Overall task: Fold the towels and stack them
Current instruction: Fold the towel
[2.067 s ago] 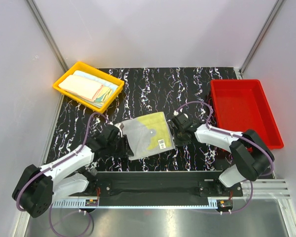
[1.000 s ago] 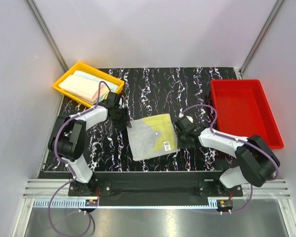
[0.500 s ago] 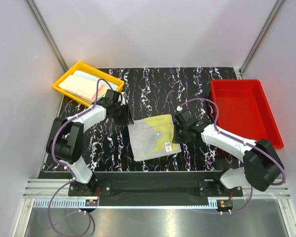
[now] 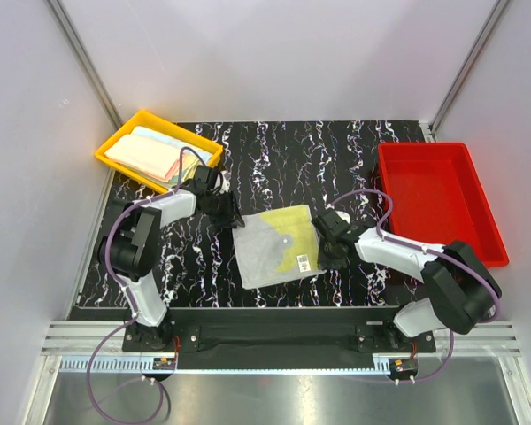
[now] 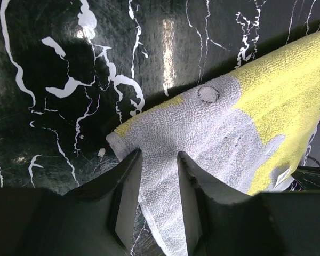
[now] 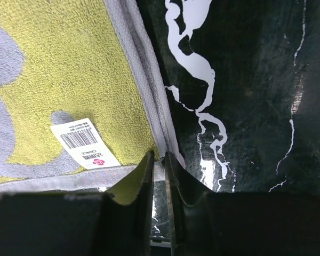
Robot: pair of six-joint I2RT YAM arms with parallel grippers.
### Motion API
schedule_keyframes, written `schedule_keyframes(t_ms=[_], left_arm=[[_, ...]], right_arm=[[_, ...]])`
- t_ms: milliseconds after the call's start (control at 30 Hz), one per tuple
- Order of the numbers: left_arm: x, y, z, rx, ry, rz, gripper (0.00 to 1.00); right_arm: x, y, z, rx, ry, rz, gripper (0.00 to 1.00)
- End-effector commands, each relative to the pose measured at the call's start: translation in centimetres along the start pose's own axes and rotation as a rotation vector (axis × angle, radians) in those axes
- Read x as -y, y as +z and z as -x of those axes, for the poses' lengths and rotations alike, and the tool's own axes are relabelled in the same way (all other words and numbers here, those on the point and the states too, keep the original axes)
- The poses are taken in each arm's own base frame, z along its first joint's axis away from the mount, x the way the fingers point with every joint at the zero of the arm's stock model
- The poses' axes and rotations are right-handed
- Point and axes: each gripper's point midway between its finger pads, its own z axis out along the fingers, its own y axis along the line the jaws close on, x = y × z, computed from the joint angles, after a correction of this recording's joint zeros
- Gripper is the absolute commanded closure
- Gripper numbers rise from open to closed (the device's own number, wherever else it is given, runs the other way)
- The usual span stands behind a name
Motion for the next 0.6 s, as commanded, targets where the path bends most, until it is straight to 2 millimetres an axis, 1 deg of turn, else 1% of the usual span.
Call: schedule_keyframes(t_ms=[0,167,233,267,300,333,367,400,433,467,500,533,567], left_arm=[[0.2,0.6,0.6,0.011,0.012,-0.016,0.61],[0.2,0.5,1.1,0.009,0.022,-0.006,0.61],[0.7,0.3,1.4,0.008,0.033,-0.022,0.6],[1.2,0.2,1.5,0.009,0.046,-0.044,0.6],[2.1,-0.3,2.0,0.01,0.059,-0.084,0.6],[3.0,-0.8,2.4,0.018,0.083,-0.109,0.59],[3.6,-1.3,2.9,0.026,0.126,-0.128,0.59],[4.4,-2.0,3.4,0.019,0.148,-0.144,0.58],[4.7,-2.4,3.8,0.02,0.176,-0.148,0.57],[4.5,-2.6,4.1,0.017,0.23,-0.139,0.57],[3.8,-2.5,3.7,-0.014,0.24,-0.103,0.57],[3.9,-2.7,4.3,-0.01,0.266,-0.093,0.57],[3.4,-2.7,4.4,-0.013,0.299,-0.076,0.57]], right_arm=[[3.9,0.7,-1.0,0.016,0.004,-0.165,0.79],[4.6,0.1,-0.4,0.042,0.022,-0.209,0.78],[3.9,-0.4,0.2,0.053,0.016,-0.19,0.76],[3.2,-0.7,0.6,0.058,0.009,-0.162,0.73],[1.3,-1.7,1.8,0.071,-0.024,-0.081,0.71],[0.3,-2.3,2.5,0.086,-0.038,-0.045,0.62],[-0.8,-3.0,3.7,0.116,-0.053,-0.001,0.58],[-2.9,-4.1,5.2,0.134,-0.126,0.091,0.55],[-4.4,-4.7,6.6,0.166,-0.164,0.156,0.51],[-4.4,-4.2,7.7,0.164,-0.184,0.172,0.49],[-6.0,-5.0,9.0,0.165,-0.266,0.253,0.49],[-6.3,-5.1,10.1,0.162,-0.296,0.289,0.49],[-6.5,-4.1,10.6,0.134,-0.324,0.311,0.48]])
